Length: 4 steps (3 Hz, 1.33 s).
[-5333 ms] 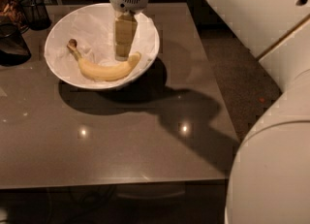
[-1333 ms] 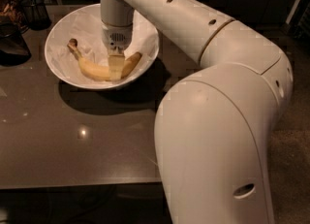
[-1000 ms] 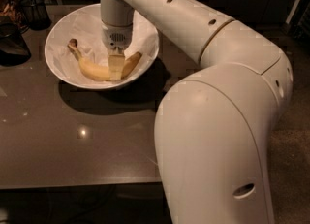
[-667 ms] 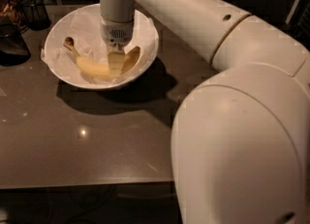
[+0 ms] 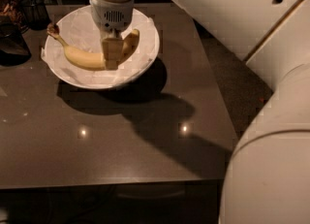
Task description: Pick banana from white bowl
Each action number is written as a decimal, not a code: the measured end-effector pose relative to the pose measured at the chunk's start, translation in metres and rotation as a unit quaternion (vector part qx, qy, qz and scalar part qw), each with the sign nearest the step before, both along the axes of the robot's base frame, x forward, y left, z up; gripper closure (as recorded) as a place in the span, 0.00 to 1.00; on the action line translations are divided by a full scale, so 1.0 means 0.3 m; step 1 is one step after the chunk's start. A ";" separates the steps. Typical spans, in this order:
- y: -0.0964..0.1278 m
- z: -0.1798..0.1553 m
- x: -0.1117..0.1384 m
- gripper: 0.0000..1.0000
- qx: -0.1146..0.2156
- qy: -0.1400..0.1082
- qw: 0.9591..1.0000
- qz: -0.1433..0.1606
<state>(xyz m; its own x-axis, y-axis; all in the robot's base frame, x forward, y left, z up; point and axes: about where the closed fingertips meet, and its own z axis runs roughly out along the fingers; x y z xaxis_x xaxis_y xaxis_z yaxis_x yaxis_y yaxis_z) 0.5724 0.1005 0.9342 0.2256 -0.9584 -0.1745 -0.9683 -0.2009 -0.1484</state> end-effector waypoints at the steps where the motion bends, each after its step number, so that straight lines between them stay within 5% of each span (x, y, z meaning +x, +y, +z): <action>1: -0.011 0.073 -0.106 1.00 0.026 -0.010 0.999 0.021; 2: -0.053 0.107 -0.242 1.00 0.056 -0.013 0.998 0.025; 4: -0.059 0.097 -0.248 1.00 0.055 -0.011 0.998 0.022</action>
Offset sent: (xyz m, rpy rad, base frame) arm -0.1303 -0.0424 0.0363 0.1614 -0.0084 0.0511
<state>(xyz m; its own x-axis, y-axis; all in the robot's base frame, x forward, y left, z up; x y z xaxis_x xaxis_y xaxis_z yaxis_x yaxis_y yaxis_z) 0.4981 0.0827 0.9635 0.2730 -0.9227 -0.2722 -0.9549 -0.2254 -0.1934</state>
